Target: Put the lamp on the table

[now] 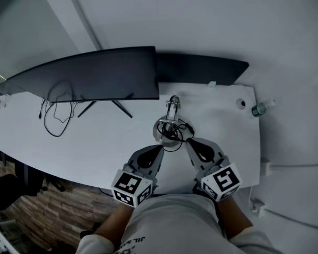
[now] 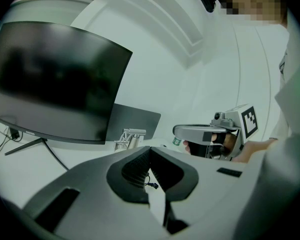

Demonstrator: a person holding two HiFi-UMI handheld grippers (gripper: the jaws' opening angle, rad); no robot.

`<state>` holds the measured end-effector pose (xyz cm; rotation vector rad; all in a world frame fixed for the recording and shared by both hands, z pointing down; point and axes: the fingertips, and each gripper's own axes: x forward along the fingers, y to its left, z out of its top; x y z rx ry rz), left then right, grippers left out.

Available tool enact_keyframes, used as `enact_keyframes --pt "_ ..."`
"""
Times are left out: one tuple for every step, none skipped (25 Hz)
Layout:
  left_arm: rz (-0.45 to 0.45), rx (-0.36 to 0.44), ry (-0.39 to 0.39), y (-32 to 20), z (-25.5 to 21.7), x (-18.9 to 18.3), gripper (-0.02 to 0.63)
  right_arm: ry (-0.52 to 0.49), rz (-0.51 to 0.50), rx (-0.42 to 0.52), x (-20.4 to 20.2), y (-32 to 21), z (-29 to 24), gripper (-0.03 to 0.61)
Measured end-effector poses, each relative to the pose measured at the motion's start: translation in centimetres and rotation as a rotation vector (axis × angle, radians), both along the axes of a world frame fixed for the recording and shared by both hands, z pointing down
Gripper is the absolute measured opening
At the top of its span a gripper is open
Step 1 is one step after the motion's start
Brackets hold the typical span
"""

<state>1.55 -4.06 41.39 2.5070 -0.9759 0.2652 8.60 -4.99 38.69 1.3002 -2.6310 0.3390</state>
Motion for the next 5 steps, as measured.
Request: enact_keyframes --pt "0.0 0.0 0.0 -0.02 0.0 -0.01 -0.003 0.001 -0.002 0.0 -0.04 -0.02 -0.08 0.032" --pt "0.0 0.0 0.0 -0.06 0.0 -0.01 -0.003 0.002 -0.003 0.0 -0.08 -0.06 -0.13 0.032" --pt "-0.001 0.0 0.001 -0.11 -0.01 -0.01 -0.003 0.003 -0.004 -0.001 -0.1 -0.08 -0.13 0.032" --pt "-0.001 0.0 0.001 -0.15 -0.01 0.0 -0.003 0.004 -0.006 -0.002 -0.11 -0.11 -0.12 0.032" --pt "0.0 0.0 0.001 -0.19 -0.01 0.01 -0.003 0.006 -0.007 -0.003 -0.12 -0.14 -0.11 0.032"
